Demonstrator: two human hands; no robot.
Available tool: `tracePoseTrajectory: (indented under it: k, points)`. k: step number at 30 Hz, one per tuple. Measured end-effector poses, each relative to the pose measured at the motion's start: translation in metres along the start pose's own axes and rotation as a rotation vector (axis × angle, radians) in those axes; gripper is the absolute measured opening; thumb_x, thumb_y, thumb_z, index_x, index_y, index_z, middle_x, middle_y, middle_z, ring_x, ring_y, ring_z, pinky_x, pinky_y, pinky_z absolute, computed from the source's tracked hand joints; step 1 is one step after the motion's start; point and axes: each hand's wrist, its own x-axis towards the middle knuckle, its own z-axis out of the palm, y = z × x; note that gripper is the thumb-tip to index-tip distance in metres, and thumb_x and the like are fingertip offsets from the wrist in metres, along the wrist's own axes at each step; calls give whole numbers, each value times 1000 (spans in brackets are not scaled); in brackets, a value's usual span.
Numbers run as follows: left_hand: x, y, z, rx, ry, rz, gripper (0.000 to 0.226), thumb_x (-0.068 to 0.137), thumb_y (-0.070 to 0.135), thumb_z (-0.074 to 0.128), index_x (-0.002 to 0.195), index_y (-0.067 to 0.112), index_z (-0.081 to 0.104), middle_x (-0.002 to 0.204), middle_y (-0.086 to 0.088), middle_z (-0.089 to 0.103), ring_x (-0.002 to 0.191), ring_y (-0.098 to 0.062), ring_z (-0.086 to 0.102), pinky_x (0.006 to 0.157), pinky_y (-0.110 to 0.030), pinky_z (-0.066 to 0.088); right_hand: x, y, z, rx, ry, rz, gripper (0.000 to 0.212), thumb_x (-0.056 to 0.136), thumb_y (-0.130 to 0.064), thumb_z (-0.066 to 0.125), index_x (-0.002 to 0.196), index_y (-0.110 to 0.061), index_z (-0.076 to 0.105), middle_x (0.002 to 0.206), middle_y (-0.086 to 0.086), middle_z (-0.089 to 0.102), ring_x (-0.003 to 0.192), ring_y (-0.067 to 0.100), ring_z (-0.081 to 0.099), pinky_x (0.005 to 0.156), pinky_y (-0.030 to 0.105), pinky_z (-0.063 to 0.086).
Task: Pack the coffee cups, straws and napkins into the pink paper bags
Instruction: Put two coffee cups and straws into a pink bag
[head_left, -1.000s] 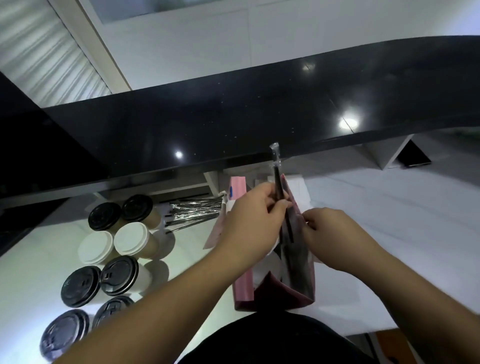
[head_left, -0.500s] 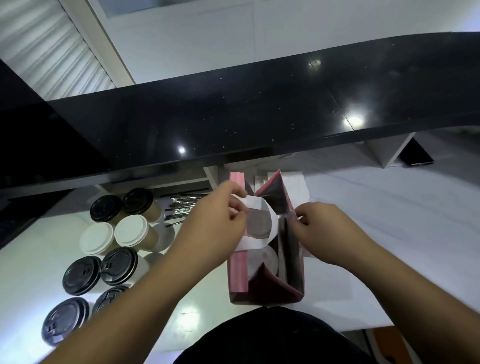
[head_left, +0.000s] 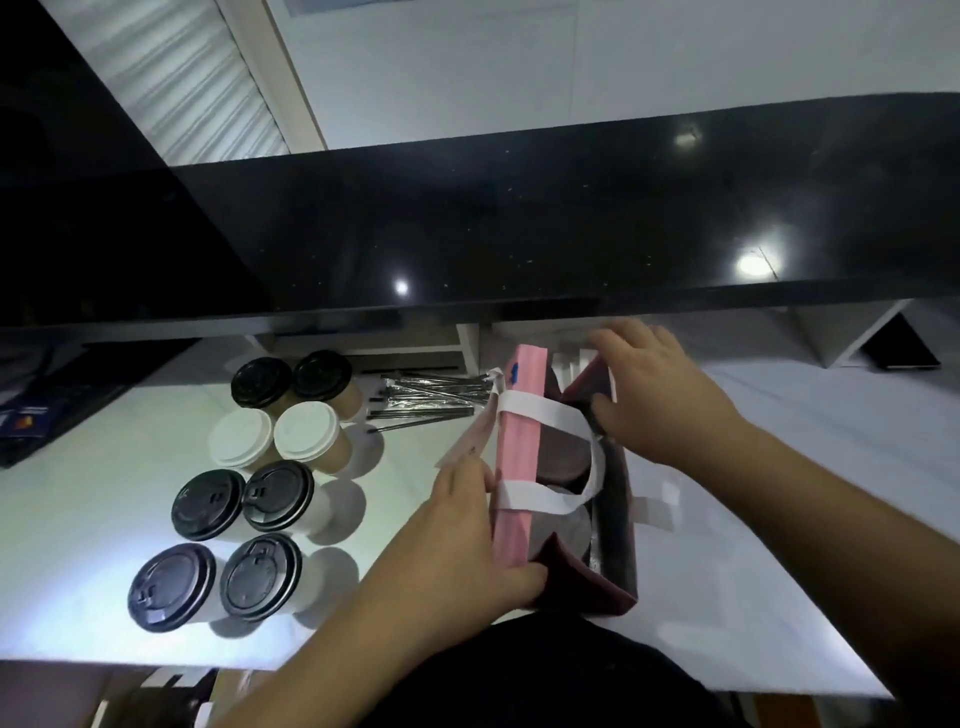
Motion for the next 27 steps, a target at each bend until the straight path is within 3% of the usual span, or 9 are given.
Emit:
tracePoseTrajectory:
  k: [4,8,12,15,18,20,24,27]
  points:
    - [-11,-11,-8,-93,36,-41,38,73,66,62,96,47,39,102,22,60,83,1,64,73,-32,56,15,3,-5,-35,-93,-20,47,91,-24,57,138,-23,57,144,3,52,132,30,45,107,46,46]
    - [-12,-18,-19,-151,163,-47,26,82,65,54,90,40,57,88,29,69,78,4,65,66,-30,51,17,17,-3,-25,-49,-5,24,94,-23,58,116,-20,67,121,3,59,109,25,53,90,38,50]
    - [4,-30,-27,-182,328,1,26,97,50,61,81,29,66,77,17,70,74,-6,65,70,-38,55,9,29,-4,-28,-44,71,11,95,-22,59,101,-20,69,94,-1,60,82,19,56,71,32,49]
    - [26,-40,-31,-230,385,32,17,98,39,68,83,32,67,79,17,70,75,-5,64,64,-33,49,-4,33,-7,-2,-72,137,15,98,-23,55,100,-21,69,88,1,68,75,18,61,72,37,58]
    - [48,-45,-37,-400,335,12,18,98,46,68,88,31,71,80,3,75,78,-23,71,70,-47,56,-25,35,-10,19,-82,140,18,101,-28,52,97,-24,70,84,-2,70,71,16,61,66,34,55]
    - [60,-48,-41,-457,303,28,21,98,47,67,91,28,71,82,-2,77,82,-32,72,79,-55,58,-42,34,-12,66,-126,140,19,103,-39,53,97,-30,69,78,-12,66,68,8,59,56,25,45]
    - [80,-54,-51,-392,235,98,13,102,39,64,92,35,72,85,9,79,78,-8,73,71,-34,55,-79,31,-10,192,-253,140,21,103,-44,53,111,-40,72,86,-25,63,70,-6,59,55,9,36]
    - [92,-53,-55,-377,181,120,13,102,37,65,93,37,73,88,12,79,82,-6,73,77,-35,56,-101,28,-9,284,-324,138,18,102,-47,53,102,-48,71,82,-31,66,76,-9,63,59,11,42]
